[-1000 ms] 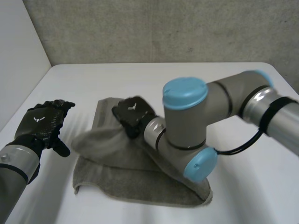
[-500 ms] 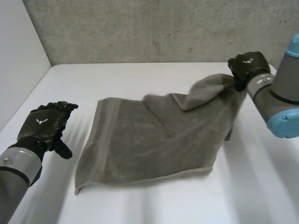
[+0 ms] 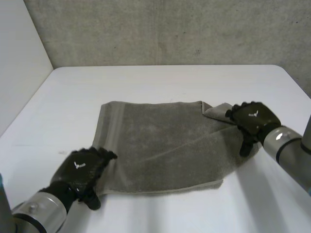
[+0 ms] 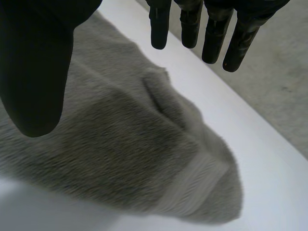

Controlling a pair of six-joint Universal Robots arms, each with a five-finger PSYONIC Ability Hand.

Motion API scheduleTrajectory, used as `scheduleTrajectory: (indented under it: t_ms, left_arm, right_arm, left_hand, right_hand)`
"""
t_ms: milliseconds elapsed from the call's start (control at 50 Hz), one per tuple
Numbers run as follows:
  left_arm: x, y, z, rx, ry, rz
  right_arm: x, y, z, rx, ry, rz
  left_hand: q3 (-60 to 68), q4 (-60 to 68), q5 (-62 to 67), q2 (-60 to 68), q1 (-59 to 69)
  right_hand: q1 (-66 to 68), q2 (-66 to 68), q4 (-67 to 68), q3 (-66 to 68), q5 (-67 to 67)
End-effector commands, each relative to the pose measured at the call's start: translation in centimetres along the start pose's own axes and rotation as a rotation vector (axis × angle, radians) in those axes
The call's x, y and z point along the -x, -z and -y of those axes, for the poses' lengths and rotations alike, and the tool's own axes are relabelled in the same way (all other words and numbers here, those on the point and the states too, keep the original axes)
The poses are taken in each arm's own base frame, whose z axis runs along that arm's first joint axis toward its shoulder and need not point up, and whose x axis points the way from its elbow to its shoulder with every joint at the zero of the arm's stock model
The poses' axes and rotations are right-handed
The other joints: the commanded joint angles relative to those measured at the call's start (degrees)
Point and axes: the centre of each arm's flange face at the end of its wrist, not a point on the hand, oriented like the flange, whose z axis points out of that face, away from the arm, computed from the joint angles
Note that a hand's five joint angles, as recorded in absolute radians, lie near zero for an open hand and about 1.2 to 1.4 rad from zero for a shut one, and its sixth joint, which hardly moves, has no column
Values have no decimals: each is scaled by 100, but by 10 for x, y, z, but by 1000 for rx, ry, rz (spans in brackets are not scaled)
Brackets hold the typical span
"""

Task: Fold the laundry

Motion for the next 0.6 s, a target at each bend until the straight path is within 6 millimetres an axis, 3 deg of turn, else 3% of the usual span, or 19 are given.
scheduleTrajectory:
  t_ms: [20, 220, 400, 440, 460, 500, 600]
  left_arm:
    - [-9, -12, -18, 56, -9, -33]
    - [-8, -40, -18, -11, -18, -21]
    - [-8, -52, -23, -14, -19, -21]
    - [-8, -54, -22, -29, -20, -18]
    - [-8, -54, -22, -30, -20, -18]
    - [-6, -58, -17, -69, -22, -5]
    - [-3, -62, -8, -105, -26, 20]
  right_arm:
    - [6, 4, -16, 3, -10, 24]
    - [9, 5, -16, -2, -6, 33]
    - [11, 6, -17, 2, -6, 38]
    - [11, 6, -17, 1, -7, 36]
    - [11, 6, -17, 1, -7, 36]
    - [8, 5, -16, -2, -7, 31]
    - [1, 6, -9, -12, -3, 12]
  left_hand:
    - [435, 436, 437, 435, 443]
    - [1778, 1779, 1780, 1778, 1786]
    - [2773, 2774, 2775, 2773, 2781]
    - [4245, 4246, 4246, 4245, 4253]
    - [4254, 4254, 4255, 4254, 4261]
    - [6310, 6311, 6312, 6310, 6318]
    - [6320, 6321, 6322, 6320, 6328]
  right_hand:
    - [-199, -290, -320, -216, -343]
    - [-199, -290, -320, -216, -343]
    - [-199, -290, -320, -216, -343]
    - [-199, -290, -320, -216, -343]
    - [-199, -290, -320, -216, -343]
    - [-199, -290, -320, -216, -343]
    - [-199, -290, -320, -216, -343]
